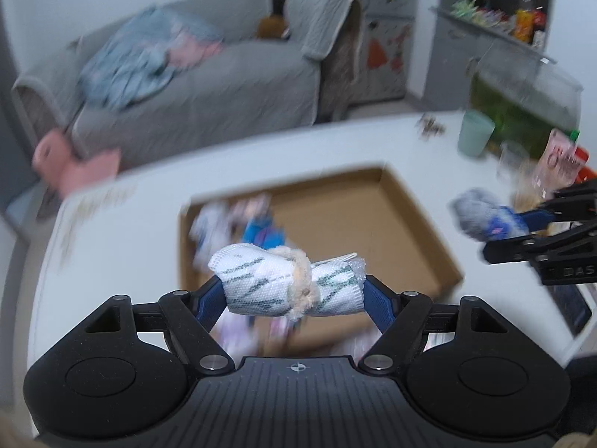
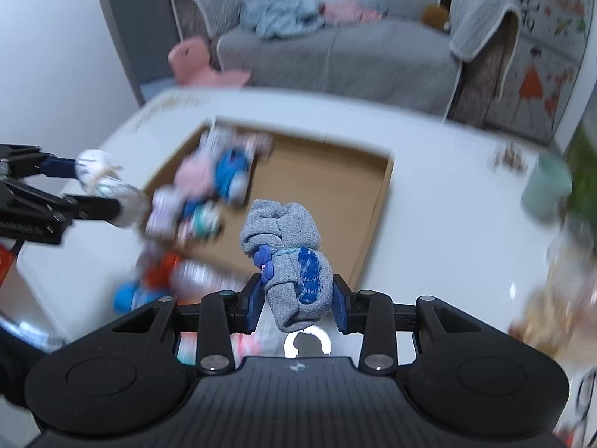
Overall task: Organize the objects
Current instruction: 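Lift both held socks and carry them into the cardboard box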
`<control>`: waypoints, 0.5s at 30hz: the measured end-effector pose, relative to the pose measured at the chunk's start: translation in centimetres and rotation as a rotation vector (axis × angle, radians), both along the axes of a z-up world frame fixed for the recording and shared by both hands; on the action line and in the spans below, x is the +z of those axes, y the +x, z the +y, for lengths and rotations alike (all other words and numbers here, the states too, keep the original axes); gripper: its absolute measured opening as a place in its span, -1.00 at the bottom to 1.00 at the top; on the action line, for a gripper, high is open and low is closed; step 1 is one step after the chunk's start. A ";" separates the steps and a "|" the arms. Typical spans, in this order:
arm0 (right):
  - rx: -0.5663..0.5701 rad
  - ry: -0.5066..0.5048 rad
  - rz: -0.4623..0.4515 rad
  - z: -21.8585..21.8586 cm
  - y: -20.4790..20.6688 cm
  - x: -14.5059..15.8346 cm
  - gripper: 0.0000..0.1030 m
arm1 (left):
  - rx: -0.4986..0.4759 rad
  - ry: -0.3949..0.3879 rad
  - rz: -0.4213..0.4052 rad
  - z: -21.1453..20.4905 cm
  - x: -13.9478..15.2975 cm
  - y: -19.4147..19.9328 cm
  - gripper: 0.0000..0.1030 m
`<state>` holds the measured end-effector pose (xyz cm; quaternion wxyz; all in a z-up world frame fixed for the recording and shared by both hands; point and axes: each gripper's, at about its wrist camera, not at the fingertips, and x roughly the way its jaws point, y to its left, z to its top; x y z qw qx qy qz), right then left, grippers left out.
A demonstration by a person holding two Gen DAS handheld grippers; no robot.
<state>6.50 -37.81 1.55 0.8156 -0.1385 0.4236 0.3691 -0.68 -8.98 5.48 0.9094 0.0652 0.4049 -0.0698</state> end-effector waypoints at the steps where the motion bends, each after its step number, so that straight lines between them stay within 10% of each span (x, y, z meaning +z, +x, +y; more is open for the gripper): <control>1: -0.003 0.014 -0.010 0.6 1.1 0.3 -0.34 | -0.021 0.003 -0.018 -0.5 0.0 1.3 0.55; 15: 0.002 -0.018 0.016 8.2 13.2 -6.4 -0.34 | -0.171 0.112 0.053 -2.7 -10.6 14.8 0.55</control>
